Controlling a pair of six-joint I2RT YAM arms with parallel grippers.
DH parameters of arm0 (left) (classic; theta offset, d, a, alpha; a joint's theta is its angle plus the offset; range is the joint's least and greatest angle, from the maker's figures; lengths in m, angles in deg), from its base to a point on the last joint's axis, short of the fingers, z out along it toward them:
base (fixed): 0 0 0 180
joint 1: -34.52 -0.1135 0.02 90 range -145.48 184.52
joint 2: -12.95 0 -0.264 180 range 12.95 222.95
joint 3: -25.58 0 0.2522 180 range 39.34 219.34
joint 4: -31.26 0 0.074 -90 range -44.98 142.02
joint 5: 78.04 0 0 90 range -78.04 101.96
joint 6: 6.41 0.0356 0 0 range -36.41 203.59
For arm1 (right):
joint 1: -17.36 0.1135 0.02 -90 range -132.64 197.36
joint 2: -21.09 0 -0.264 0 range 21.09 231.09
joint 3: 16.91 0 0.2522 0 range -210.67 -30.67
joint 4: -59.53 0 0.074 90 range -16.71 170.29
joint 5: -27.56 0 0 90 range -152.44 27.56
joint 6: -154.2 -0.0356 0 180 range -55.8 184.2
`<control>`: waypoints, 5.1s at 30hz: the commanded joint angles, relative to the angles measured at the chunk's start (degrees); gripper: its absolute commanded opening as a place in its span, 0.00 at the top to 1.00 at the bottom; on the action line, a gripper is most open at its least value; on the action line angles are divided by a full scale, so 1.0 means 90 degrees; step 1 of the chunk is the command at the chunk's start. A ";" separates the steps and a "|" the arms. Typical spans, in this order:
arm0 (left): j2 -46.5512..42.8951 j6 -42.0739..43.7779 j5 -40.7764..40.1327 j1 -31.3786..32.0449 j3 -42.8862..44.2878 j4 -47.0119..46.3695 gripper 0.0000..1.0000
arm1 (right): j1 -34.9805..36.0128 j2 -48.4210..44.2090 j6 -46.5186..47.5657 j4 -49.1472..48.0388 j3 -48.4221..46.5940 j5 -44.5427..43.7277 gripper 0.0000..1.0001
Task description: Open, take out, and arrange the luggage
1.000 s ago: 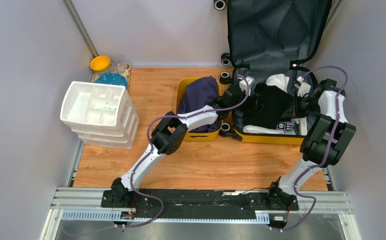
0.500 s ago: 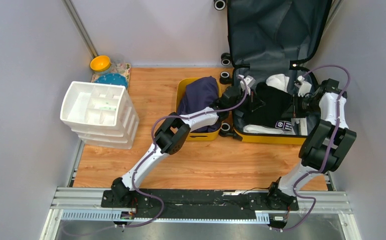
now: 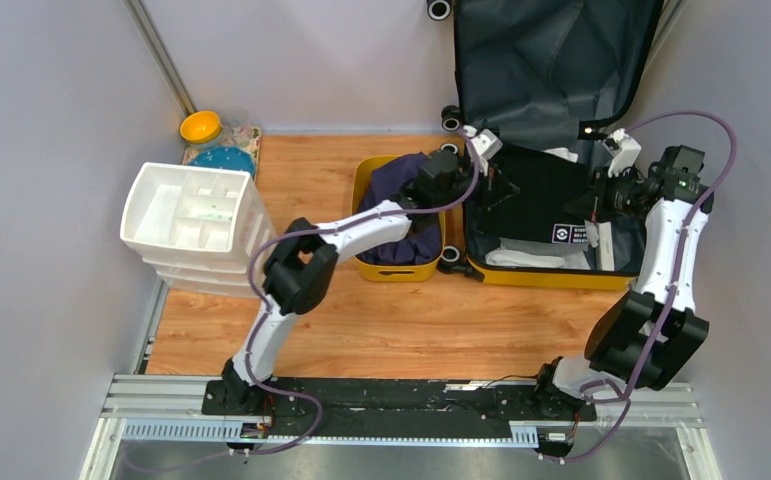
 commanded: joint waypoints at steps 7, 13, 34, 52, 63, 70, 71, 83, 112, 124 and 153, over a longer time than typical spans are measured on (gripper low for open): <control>-0.3666 0.0880 0.0431 -0.0538 -0.2680 0.0128 1.00 | 0.1316 -0.1029 -0.1324 -0.1475 0.0038 0.1013 1.00; -0.5180 0.1161 0.0383 -0.1114 -0.4203 0.0987 1.00 | 0.2908 -0.1070 -0.2566 -0.2911 0.0604 0.0497 1.00; -0.4068 0.1886 -0.0077 -0.2706 -0.4655 0.2335 0.47 | 0.5303 0.2068 -0.3446 -0.3040 -0.0938 -0.2228 0.49; -0.4684 0.3224 0.0595 -0.3263 -0.2710 0.4641 0.18 | 0.2501 0.0357 -0.1054 -0.0159 -0.0744 -0.3430 0.23; -0.4322 0.3789 0.3088 -0.2922 -0.2750 0.4553 0.19 | 0.1085 0.3037 0.0110 0.1431 -0.3815 -0.2297 0.26; -0.4371 0.3419 0.2951 -0.2804 -0.3101 0.4006 0.19 | 0.0654 0.4077 -0.0242 0.2302 -0.4730 -0.2004 0.32; -0.4362 0.3400 0.2931 -0.2795 -0.3121 0.3996 0.19 | 0.0654 0.4058 -0.0223 0.2283 -0.4563 -0.1985 0.33; -0.4283 0.3126 0.3000 -0.2804 -0.3091 0.3820 0.19 | 0.0264 0.3405 -0.0145 0.2077 -0.2902 -0.2239 0.30; -0.4430 0.2882 0.3205 -0.2717 -0.3365 0.3283 0.22 | -0.0059 0.2877 -0.0496 0.2575 -0.2090 -0.0677 0.87; -0.3717 0.2932 0.3205 -0.2218 -0.2545 0.3000 0.23 | -0.0146 0.2516 -0.0994 0.2137 -0.1769 -0.1825 0.32; -0.3376 0.2706 0.3088 -0.1770 -0.2399 0.2063 0.23 | -0.0205 0.2477 -0.1414 0.1433 -0.1592 -0.0921 0.92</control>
